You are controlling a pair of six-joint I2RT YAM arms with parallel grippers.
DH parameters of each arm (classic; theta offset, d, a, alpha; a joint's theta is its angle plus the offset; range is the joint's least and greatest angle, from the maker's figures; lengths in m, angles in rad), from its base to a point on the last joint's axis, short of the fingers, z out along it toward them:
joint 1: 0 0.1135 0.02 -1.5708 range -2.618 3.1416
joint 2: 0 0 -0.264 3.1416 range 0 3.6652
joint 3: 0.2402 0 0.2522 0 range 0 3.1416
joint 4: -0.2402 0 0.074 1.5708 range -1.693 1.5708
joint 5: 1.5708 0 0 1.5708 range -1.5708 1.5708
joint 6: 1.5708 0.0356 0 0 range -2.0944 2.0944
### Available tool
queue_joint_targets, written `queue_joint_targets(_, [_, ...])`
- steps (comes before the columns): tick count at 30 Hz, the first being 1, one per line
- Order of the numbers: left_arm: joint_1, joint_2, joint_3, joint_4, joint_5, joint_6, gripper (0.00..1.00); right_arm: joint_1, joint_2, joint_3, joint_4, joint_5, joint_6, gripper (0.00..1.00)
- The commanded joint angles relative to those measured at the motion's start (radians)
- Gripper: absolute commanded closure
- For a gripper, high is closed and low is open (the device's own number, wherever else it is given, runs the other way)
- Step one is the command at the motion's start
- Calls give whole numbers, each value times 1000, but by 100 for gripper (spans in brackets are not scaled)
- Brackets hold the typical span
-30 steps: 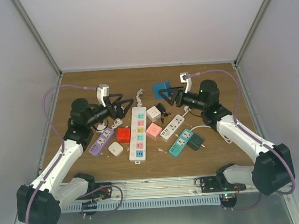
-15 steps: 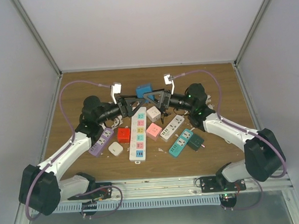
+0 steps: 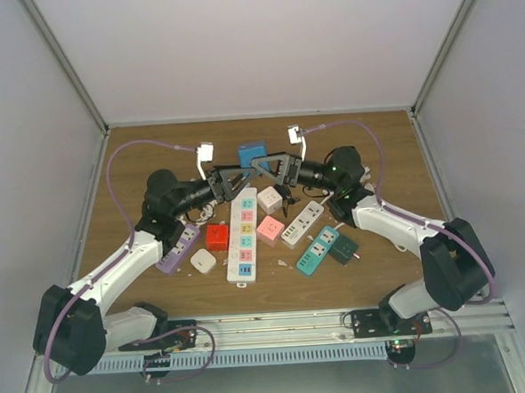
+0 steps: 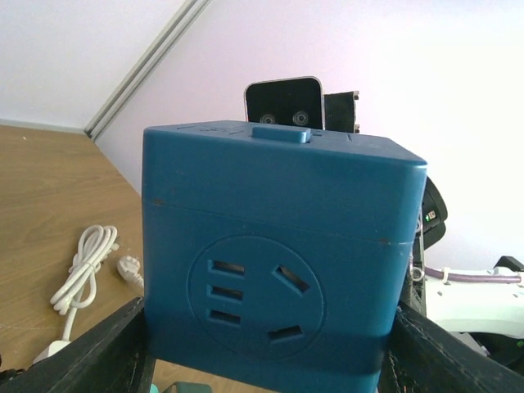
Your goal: Insert the plug
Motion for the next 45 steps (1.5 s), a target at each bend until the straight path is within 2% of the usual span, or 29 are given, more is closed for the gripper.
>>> queue_joint_targets(1, [-15,-5,3,81,10,38,41,27,-6,27,81,-123,47,31])
queue_joint_targets(5, [-15,4,23,50,38,74,43,26,-15,27,50,-128,51,29])
queue_joint_targets(8, [-14,12,50,-1,53,133,49,25,-28,26,5,-116,24,27])
queue_joint_targets(11, [-14,9,68,-54,51,203,52,23,-48,31,-58,-100,-28,18])
queue_joint_targets(19, [-3,-25,86,-177,8,370,53,5,-135,114,-401,50,-231,1])
queue_joint_targets(26, [-2,-37,105,-194,-7,618,53,6,-152,220,-731,181,-380,0])
queue_joint_targets(30, [-1,-4,163,-217,-35,758,53,5,-176,258,-816,229,-402,1])
queue_joint_targets(37, [-1,35,179,-231,-21,961,54,27,-125,397,-1108,363,-435,0])
queue_joint_targets(45, [-1,57,178,-269,-26,1050,57,61,-108,448,-1211,465,-444,0])
